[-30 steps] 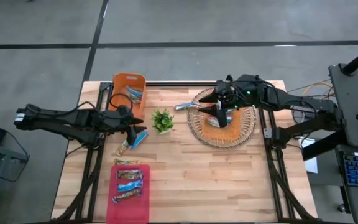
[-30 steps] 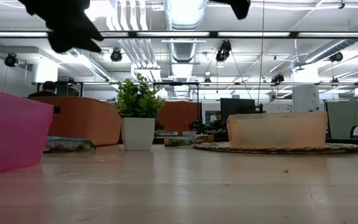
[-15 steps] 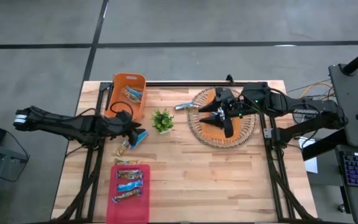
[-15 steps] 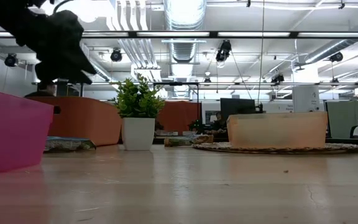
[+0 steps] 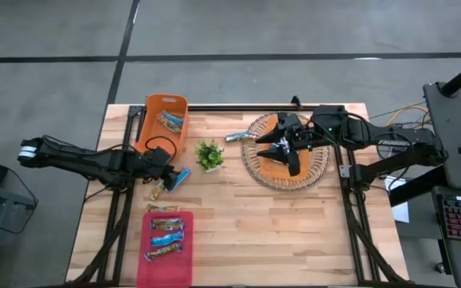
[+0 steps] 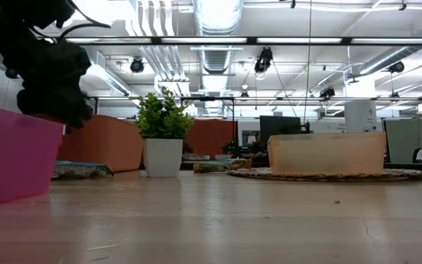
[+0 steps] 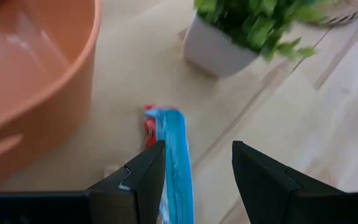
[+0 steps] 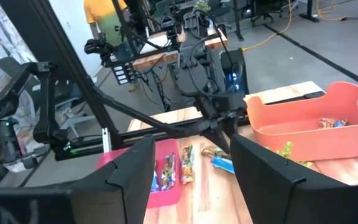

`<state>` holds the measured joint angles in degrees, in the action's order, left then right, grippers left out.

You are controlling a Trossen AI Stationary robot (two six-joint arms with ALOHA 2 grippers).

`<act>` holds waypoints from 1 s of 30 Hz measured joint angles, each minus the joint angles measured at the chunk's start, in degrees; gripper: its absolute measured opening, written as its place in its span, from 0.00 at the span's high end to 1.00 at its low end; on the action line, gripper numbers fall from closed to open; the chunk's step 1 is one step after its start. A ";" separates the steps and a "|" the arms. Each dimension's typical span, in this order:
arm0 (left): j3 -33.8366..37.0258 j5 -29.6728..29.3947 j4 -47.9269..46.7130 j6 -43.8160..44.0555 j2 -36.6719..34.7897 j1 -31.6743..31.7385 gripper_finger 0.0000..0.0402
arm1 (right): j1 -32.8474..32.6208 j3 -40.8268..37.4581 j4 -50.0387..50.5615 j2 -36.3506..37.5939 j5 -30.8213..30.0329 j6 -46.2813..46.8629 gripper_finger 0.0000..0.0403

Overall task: Pick and place Granola Bars by type
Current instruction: Put the red granola bar into the right orange bin

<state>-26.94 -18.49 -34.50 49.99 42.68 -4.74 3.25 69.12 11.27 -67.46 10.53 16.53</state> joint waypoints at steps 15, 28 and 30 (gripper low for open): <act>0.00 4.84 -1.55 3.72 11.54 -2.77 0.58 | 0.00 0.00 0.00 0.00 0.02 0.00 0.51; -0.08 2.07 5.25 -0.67 20.30 -2.77 0.58 | -0.02 0.00 -0.02 0.00 0.02 0.26 0.51; -0.11 2.03 5.30 -0.74 21.77 -2.77 0.58 | -0.01 0.00 -0.02 0.00 0.04 1.04 0.51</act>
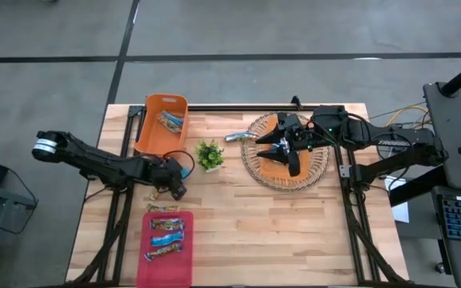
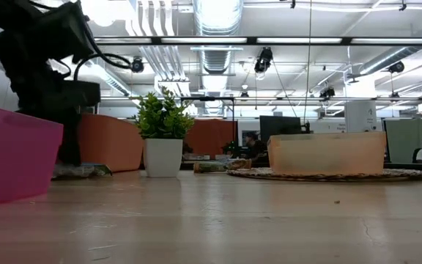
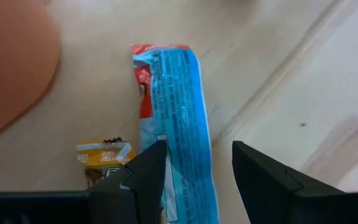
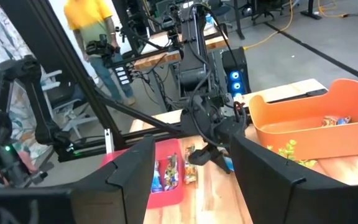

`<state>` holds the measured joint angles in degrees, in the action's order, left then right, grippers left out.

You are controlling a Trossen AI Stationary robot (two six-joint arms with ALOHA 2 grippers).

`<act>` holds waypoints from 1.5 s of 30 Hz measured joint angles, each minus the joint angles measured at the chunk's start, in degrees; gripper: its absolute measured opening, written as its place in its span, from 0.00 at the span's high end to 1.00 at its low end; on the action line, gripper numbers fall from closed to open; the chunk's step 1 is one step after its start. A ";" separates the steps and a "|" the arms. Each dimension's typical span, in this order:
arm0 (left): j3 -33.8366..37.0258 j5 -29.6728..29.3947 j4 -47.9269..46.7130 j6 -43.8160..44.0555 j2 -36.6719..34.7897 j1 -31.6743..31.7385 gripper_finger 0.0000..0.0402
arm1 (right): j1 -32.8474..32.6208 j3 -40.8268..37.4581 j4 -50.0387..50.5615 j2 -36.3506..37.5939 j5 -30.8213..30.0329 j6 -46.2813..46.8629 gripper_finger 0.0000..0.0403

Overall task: Pick and place Granola Bars by type
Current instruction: Put the red granola bar into the right orange bin

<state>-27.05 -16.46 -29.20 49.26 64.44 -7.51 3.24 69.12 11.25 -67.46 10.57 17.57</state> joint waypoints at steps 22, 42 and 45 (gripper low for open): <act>-2.04 1.41 0.36 0.41 5.58 0.00 0.97 | 0.00 0.00 0.02 0.00 0.00 1.96 0.51; -21.97 1.32 -8.88 -10.99 3.34 -3.64 1.00 | -0.01 -0.02 -0.10 0.28 0.00 1.95 0.51; -23.84 1.41 -8.83 -13.28 1.74 -5.30 1.00 | -0.08 -0.02 -0.73 0.28 0.00 1.96 0.51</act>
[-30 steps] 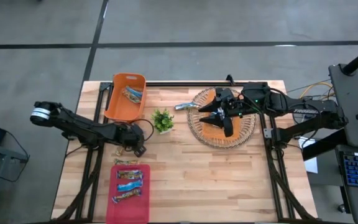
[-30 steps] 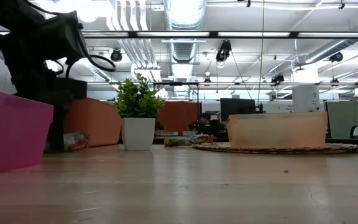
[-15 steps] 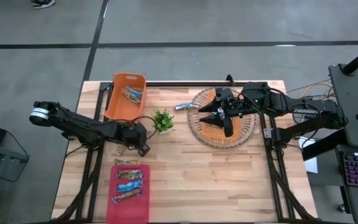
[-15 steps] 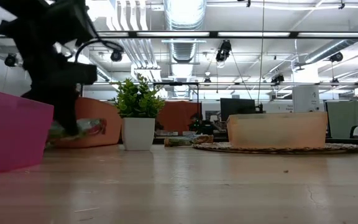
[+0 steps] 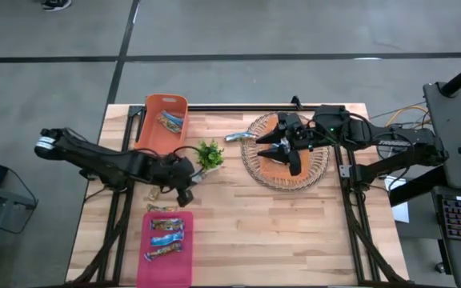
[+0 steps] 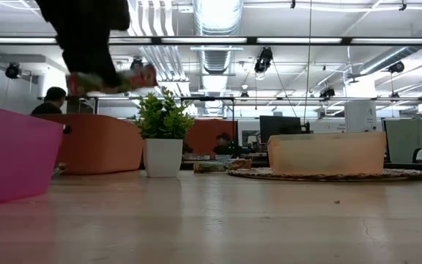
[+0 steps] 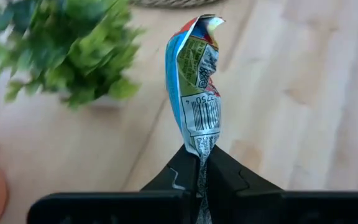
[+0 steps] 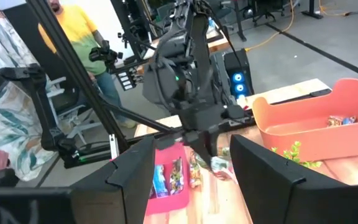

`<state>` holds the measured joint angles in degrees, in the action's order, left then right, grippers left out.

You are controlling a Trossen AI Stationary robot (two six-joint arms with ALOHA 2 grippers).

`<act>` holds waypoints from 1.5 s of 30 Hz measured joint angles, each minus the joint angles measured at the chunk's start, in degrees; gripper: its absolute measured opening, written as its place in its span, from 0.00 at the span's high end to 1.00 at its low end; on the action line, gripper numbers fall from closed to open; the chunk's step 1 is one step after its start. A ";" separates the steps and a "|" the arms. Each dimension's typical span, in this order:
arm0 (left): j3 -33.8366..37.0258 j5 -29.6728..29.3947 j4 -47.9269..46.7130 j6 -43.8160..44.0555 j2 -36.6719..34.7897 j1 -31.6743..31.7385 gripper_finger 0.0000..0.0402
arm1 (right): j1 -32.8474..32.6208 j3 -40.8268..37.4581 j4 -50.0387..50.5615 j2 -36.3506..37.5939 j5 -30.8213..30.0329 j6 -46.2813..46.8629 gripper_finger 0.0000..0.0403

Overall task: Pick and place Granola Bars by type
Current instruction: Put the red granola bar into the right orange bin

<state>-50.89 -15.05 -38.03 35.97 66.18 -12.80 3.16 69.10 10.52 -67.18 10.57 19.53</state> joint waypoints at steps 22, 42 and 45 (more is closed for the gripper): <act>-3.78 3.21 32.38 -14.95 -3.81 -3.77 1.00 | -1.16 0.00 -9.98 -0.20 -0.40 1.04 0.50; -12.30 2.98 46.48 -27.50 -1.40 2.85 1.00 | -3.69 0.00 -24.72 -5.09 -3.26 -1.51 0.28; -14.36 3.22 46.68 -28.66 0.24 3.55 1.00 | -3.67 0.00 -26.26 -5.85 -3.26 -1.57 0.28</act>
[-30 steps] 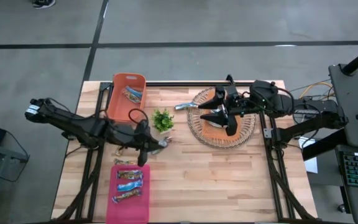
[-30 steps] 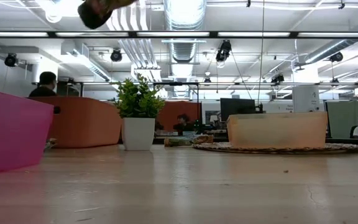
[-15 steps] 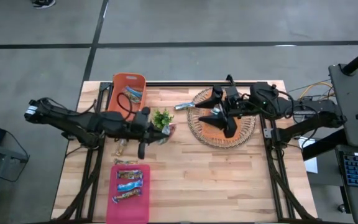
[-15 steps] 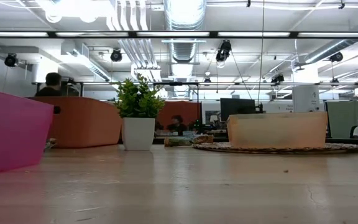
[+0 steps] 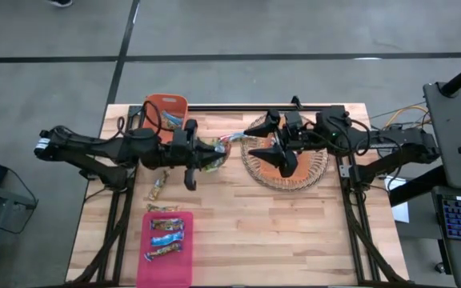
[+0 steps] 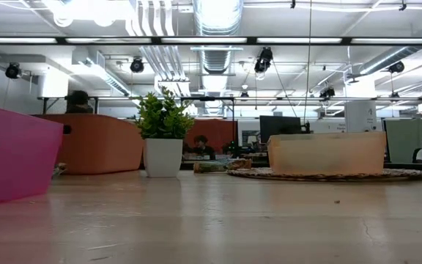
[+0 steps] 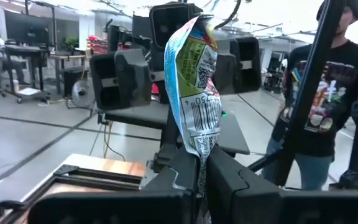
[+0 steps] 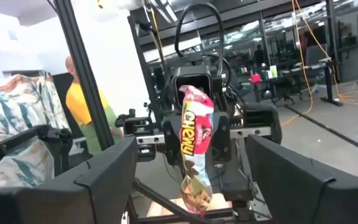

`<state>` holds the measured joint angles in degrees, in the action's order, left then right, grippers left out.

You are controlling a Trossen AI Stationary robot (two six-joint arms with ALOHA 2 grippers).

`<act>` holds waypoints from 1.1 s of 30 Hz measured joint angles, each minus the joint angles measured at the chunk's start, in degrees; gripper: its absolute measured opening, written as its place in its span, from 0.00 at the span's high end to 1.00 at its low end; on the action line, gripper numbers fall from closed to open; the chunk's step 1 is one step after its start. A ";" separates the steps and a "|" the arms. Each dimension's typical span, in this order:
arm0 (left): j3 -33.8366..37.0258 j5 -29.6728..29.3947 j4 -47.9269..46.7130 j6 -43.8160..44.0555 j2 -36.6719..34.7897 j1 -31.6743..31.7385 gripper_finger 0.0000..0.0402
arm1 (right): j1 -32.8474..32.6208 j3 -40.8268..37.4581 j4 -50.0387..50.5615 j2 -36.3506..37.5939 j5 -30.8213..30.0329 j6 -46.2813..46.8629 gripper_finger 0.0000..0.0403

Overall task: Pick and place Granola Bars by type
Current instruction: Put the red granola bar into the right orange bin

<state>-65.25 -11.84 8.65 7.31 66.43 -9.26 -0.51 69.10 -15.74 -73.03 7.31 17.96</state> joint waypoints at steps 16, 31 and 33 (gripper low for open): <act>-5.76 2.76 -0.17 -1.01 7.27 2.89 1.00 | -0.11 0.00 0.35 -0.20 -1.33 -0.40 0.29; -9.91 5.40 -0.10 0.09 12.28 4.04 1.00 | -0.11 0.00 1.76 -0.14 -1.33 -0.42 0.46; -9.95 5.40 -0.07 0.04 12.27 4.04 1.00 | -0.11 0.00 2.27 -0.14 -1.33 -0.40 0.53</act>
<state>-75.20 -6.44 8.58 7.35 78.70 -5.21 -0.62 69.10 -13.48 -73.17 5.98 17.56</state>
